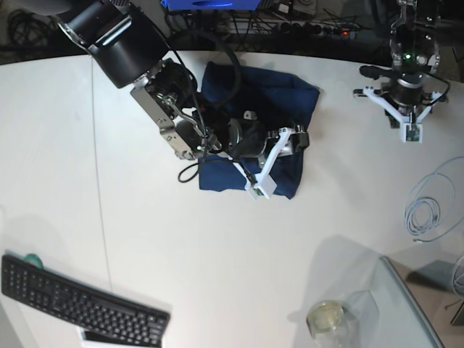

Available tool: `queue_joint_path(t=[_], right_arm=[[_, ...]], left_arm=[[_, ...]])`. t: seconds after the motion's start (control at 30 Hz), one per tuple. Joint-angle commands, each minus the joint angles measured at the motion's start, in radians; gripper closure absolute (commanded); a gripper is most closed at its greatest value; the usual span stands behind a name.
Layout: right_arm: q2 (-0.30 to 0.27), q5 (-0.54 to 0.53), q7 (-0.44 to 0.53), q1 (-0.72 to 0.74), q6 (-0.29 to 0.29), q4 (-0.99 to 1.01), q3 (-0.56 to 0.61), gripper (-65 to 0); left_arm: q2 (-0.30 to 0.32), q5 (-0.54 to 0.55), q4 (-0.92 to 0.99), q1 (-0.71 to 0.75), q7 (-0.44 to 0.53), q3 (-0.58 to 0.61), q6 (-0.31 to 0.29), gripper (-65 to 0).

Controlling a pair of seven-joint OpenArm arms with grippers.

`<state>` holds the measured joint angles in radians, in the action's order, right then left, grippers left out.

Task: Layout the t-shirt on the table in an organized manner, then fold the t-shirt properly
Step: 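Press the folded bundle down with both grippers, then lift the left gripper away and reach the right gripper across the bundle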

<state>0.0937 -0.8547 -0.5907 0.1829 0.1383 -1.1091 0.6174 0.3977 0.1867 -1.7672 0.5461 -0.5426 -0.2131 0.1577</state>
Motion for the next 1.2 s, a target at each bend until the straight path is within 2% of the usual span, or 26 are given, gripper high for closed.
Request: queue_joint_path(t=[0.0,0.07,0.13,0.17,0.2,0.23,0.33,0.4,0.47,0.53,0.6,0.63,0.73,0.8,1.0,1.17], right_arm=[[0.019,-0.016,0.018,0.03,0.011,-0.022,0.002,-40.4],[0.021,-0.016,0.016,0.051,0.011,-0.026,0.035,-40.8],[0.011,-0.016,0.016,0.097,0.01,-0.05,0.132,-38.7],[0.008,-0.016,0.016,0.116,0.008,-0.082,0.177,-37.7],[-0.012,-0.016,0.016,0.123,0.001,-0.128,0.213,-36.6],[-0.035,-0.018,0.016,0.125,-0.03,-0.174,0.229,-36.3],[-0.116,-0.019,-0.008,0.119,-0.193,-0.348,0.227,-36.3],[-0.213,-0.025,-0.033,0.117,-0.291,-0.466,0.227,-36.2],[-0.298,-0.027,-0.051,0.088,-0.34,-0.54,0.224,-35.9],[-0.352,-0.027,-0.058,0.051,-0.355,-0.555,0.193,-29.7],[-0.386,-0.019,-0.053,-0.013,-0.357,-0.55,0.14,-10.5],[-0.395,-0.018,-0.053,-0.035,-0.357,-0.541,0.106,0.0],[-0.407,-0.018,-0.056,-0.084,-0.355,-0.504,0.06,-2.6],[-0.407,-0.018,-0.056,-0.087,-0.355,-0.481,0.066,-0.2],[-0.361,-0.016,-0.051,-0.053,-0.354,-0.331,0.158,0.0],[-0.328,-0.016,-0.051,-0.044,-0.354,-0.326,0.226,0.0]], left_arm=[[0.01,-0.01,-0.015,0.015,0.014,-0.041,0.01,0.0],[0.01,-0.01,-0.004,0.033,0.014,-0.092,0.009,0.0],[0.01,-0.01,0.02,0.047,0.016,-0.134,0.007,0.0],[0.01,-0.01,0.039,0.048,0.016,-0.153,-0.002,0.0],[0.01,-0.01,0.062,0.05,0.017,-0.177,-0.036,0.0],[0.005,-0.01,0.083,0.048,0.017,-0.2,-0.073,0.0],[-0.015,-0.01,0.135,0.047,0.02,-0.288,-0.189,0.0],[-0.047,-0.019,0.157,0.045,0.034,-0.371,-0.271,0.0],[-0.072,-0.019,0.172,0.045,0.079,-0.441,-0.335,0.0],[-0.084,-0.019,0.192,0.045,0.106,-0.49,-0.381,0.0],[-0.085,-0.019,0.208,0.045,0.115,-0.517,-0.398,0.0],[-0.085,-0.019,0.214,0.044,0.118,-0.521,-0.398,0.0],[-0.085,-0.019,0.212,0.044,0.12,-0.521,-0.398,0.0],[-0.085,-0.02,0.212,0.042,0.12,-0.521,-0.398,0.0],[-0.11,-0.02,0.209,0.009,0.114,-0.518,-0.398,0.0],[-0.113,-0.02,0.217,-0.007,0.114,-0.478,-0.396,0.0]])
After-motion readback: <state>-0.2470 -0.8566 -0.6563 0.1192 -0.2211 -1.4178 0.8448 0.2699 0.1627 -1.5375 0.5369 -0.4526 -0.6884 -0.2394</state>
